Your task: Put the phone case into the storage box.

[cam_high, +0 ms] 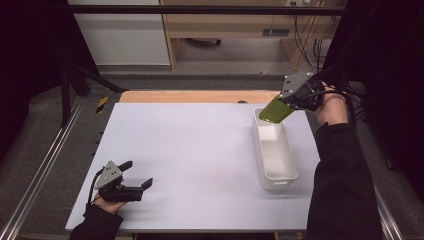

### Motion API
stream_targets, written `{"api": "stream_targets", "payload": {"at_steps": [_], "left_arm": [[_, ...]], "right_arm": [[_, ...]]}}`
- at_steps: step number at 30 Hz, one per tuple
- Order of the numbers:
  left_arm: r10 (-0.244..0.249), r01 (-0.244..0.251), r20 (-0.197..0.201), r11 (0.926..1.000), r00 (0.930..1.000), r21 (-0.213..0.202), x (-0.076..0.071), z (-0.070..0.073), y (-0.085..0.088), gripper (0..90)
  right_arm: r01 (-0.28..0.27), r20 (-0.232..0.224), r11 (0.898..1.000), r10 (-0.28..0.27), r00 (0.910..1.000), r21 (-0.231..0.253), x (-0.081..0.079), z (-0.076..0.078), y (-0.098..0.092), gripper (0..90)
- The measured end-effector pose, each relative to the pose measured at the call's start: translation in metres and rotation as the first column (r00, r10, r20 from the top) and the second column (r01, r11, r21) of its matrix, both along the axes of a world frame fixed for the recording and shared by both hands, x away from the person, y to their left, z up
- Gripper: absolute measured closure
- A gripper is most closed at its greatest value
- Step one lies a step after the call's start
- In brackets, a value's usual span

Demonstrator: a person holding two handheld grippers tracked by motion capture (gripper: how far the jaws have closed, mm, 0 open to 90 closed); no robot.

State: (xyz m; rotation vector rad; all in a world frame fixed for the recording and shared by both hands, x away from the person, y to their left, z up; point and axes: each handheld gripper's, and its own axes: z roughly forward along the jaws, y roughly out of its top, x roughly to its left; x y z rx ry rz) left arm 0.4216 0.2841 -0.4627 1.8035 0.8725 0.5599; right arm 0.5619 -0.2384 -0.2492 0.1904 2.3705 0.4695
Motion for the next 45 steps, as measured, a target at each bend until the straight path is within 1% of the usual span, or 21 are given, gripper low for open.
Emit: {"api": "stream_targets", "payload": {"at_steps": [7, 13, 18, 25, 34, 37, 38, 41, 45], "left_arm": [[0.011, -0.011, -0.003, 0.9996, 0.9999, 0.026, 0.001, -0.001, -0.005, 1.0], [0.019, -0.019, -0.008, 0.9995, 0.9998, 0.027, 0.002, -0.002, -0.006, 1.0], [0.024, -0.023, -0.013, 0.9992, 0.9996, 0.031, 0.003, -0.002, -0.004, 1.0], [0.017, -0.017, -0.014, 0.9994, 0.9998, 0.03, 0.003, -0.003, -0.003, 1.0], [0.014, -0.014, -0.017, 0.9995, 0.9998, 0.029, 0.004, -0.003, -0.002, 1.0], [0.014, -0.013, -0.019, 0.9995, 0.9997, 0.029, 0.003, -0.004, -0.002, 1.0], [0.013, -0.012, -0.019, 0.9995, 0.9997, 0.029, 0.003, -0.004, -0.002, 1.0], [0.013, -0.012, -0.023, 0.9994, 0.9997, 0.032, 0.004, -0.004, -0.002, 1.0], [0.011, -0.01, -0.026, 0.9995, 0.9996, 0.029, 0.004, -0.005, -0.002, 1.0]], "right_arm": [[-0.021, -0.007, 1.0, 0.021, 0.9998, -0.023, 0.009, -0.005, -0.004, 78.4], [-0.047, -0.012, 0.998, 0.046, 0.9989, -0.035, 0.015, -0.009, -0.006, 78.4], [-0.052, -0.018, 0.997, 0.052, 0.9985, -0.049, 0.02, -0.01, -0.005, 78.4], [-0.074, -0.044, 0.993, 0.07, 0.9966, -0.09, 0.031, -0.017, 0.004, 78.3], [-0.092, -0.087, 0.988, 0.082, 0.9928, -0.121, 0.046, -0.028, 0.014, 78.3], [-0.103, -0.101, 0.984, 0.088, 0.991, -0.148, 0.051, -0.032, 0.016, 78.3], [-0.098, -0.105, 0.983, 0.082, 0.9911, -0.154, 0.052, -0.033, 0.017, 78.4], [-0.106, -0.108, 0.98, 0.088, 0.9902, -0.17, 0.056, -0.036, 0.018, 78.3], [-0.106, -0.113, 0.978, 0.087, 0.9898, -0.179, 0.059, -0.04, 0.02, 78.3]]}}
